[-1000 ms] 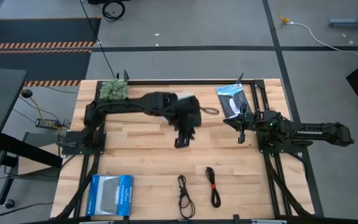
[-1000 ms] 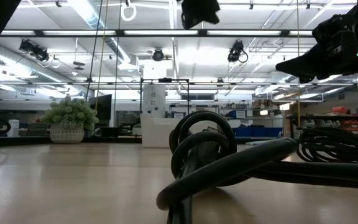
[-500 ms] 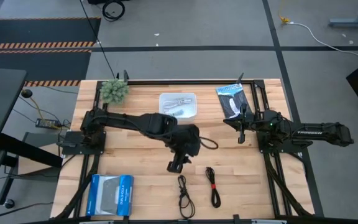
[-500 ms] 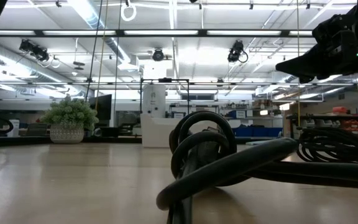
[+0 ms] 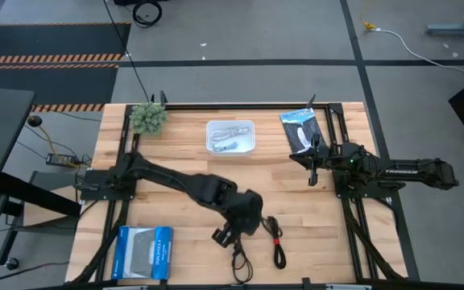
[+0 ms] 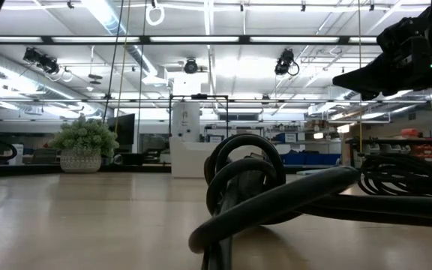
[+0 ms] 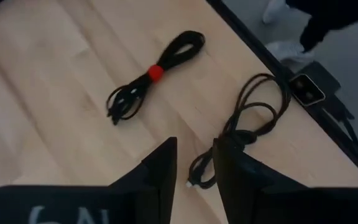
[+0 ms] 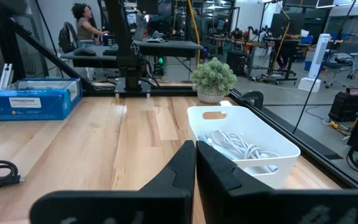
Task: Pick and place USB-C Cables
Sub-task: Put the left black charger cable into the white bin
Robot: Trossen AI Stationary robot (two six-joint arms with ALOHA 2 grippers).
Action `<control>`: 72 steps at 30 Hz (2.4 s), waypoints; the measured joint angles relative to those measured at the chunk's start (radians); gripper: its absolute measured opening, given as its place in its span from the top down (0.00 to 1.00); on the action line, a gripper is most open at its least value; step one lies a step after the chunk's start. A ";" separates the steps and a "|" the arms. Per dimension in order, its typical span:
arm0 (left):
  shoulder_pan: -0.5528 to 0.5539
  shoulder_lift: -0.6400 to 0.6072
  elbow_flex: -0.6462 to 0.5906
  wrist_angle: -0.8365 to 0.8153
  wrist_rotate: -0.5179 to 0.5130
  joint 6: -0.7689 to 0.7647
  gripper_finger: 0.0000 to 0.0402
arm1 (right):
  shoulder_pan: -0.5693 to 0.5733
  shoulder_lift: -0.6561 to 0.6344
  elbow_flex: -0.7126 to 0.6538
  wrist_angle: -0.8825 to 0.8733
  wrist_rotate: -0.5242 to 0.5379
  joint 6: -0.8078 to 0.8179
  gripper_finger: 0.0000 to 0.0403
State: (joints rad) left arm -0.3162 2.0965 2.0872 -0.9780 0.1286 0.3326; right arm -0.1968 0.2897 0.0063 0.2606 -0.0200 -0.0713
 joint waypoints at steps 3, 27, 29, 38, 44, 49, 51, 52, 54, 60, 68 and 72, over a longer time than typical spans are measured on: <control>-0.022 0.028 0.000 0.010 -0.001 0.020 0.65 | 0.000 0.000 0.000 0.000 0.000 0.000 0.95; -0.109 0.198 0.000 0.026 -0.033 0.187 0.47 | 0.000 0.000 0.000 -0.001 0.000 0.000 0.95; -0.114 0.211 0.000 0.031 -0.080 0.173 0.46 | 0.000 0.000 0.000 0.002 0.000 0.000 0.95; -0.139 0.231 0.000 0.022 -0.137 0.150 0.32 | 0.000 0.000 0.000 0.009 0.000 0.000 0.95; -0.143 0.243 0.000 -0.008 -0.107 0.151 0.33 | 0.000 0.000 0.000 0.010 0.000 0.000 0.95; -0.152 0.262 0.000 -0.001 -0.154 0.200 0.36 | 0.000 0.000 0.000 0.014 0.000 0.000 0.95; -0.153 0.271 0.000 0.014 -0.156 0.202 0.37 | 0.000 0.000 0.000 0.015 0.000 0.000 0.95; -0.153 0.274 0.000 0.017 -0.157 0.202 0.37 | 0.000 0.000 0.000 0.016 0.000 0.000 0.95; -0.154 0.278 0.000 0.000 -0.152 0.202 0.38 | 0.000 0.000 0.000 0.018 0.001 0.000 0.95; -0.152 0.310 0.000 0.000 -0.145 0.204 0.43 | 0.000 0.000 0.000 0.018 0.000 0.000 0.95; -0.159 0.321 0.000 -0.025 -0.154 0.204 0.56 | 0.000 0.000 0.000 0.021 0.000 0.000 0.95; -0.159 0.321 0.000 -0.029 -0.154 0.204 0.64 | 0.000 0.000 0.000 0.024 0.000 0.000 0.95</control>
State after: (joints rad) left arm -0.4751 2.4180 2.0869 -1.0066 -0.0254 0.5369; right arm -0.1968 0.2895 0.0063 0.2846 -0.0196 -0.0713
